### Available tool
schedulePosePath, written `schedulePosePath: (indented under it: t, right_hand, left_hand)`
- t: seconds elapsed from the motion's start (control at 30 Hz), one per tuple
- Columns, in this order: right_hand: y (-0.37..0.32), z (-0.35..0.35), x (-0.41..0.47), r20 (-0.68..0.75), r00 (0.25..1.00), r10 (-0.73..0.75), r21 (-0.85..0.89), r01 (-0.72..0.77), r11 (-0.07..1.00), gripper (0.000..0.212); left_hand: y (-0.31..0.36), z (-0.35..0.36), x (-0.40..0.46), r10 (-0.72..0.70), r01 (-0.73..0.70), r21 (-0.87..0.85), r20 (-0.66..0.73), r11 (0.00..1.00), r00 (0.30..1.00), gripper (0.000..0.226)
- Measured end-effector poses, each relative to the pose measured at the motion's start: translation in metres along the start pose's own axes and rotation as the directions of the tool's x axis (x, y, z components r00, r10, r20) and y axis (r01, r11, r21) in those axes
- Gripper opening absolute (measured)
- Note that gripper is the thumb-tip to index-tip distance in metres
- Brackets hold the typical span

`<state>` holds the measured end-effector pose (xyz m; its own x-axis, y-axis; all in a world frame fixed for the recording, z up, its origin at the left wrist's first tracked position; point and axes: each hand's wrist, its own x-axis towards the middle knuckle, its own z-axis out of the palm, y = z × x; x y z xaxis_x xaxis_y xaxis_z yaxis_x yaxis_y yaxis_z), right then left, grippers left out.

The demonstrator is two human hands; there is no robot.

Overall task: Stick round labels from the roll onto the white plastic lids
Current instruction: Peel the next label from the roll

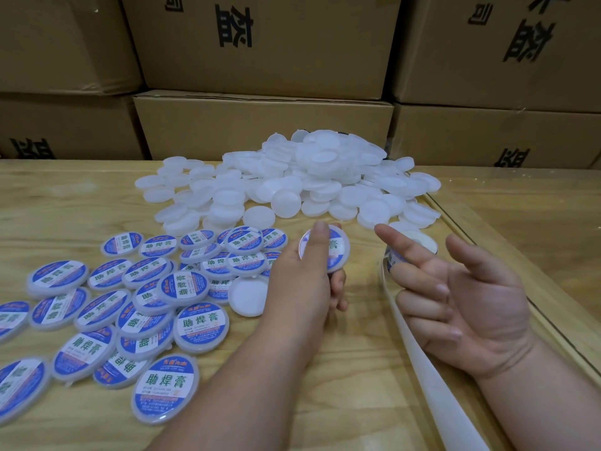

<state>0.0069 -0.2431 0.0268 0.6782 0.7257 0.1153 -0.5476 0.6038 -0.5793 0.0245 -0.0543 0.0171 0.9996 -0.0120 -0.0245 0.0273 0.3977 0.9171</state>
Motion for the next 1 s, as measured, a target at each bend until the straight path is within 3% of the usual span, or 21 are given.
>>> schedulePosePath:
  t: [0.17, 0.57, 0.67, 0.77, 0.9, 1.0]
  right_hand:
    - [0.0, -0.002, 0.001, -0.009, 1.0, -0.02, 0.02, 0.02, 1.0, 0.065]
    - [-0.001, -0.006, 0.001, -0.005, 0.998, -0.056, 0.042, 0.056, 0.998, 0.059]
    - [0.0, -0.002, 0.004, -0.172, 0.976, -0.132, -0.048, 0.126, 0.991, 0.045]
    - [0.01, 0.005, 0.014, -0.443, 0.826, -0.349, -0.35, 0.199, 0.915, 0.013]
    - [0.024, 0.009, 0.022, -0.517, 0.632, -0.577, -0.622, 0.186, 0.761, 0.037]
    - [0.031, 0.012, 0.025, -0.502, 0.507, -0.701, -0.767, 0.114, 0.632, 0.041]
  left_hand:
    - [-0.002, -0.001, 0.0, 0.034, -0.033, -0.049, 0.024, 0.998, 0.999, 0.014]
    - [0.007, 0.001, -0.003, -0.032, 0.029, -0.248, -0.007, 0.968, 0.999, 0.02]
    - [0.008, 0.001, -0.002, -0.03, 0.011, -0.309, -0.058, 0.951, 0.998, 0.024]
    - [0.009, 0.001, -0.001, -0.026, -0.011, -0.342, -0.104, 0.94, 0.994, 0.03]
    - [0.009, 0.0, 0.001, -0.057, -0.032, -0.427, -0.195, 0.904, 0.979, 0.026]
    - [0.009, -0.002, 0.004, -0.078, -0.045, -0.491, -0.226, 0.87, 0.971, 0.026]
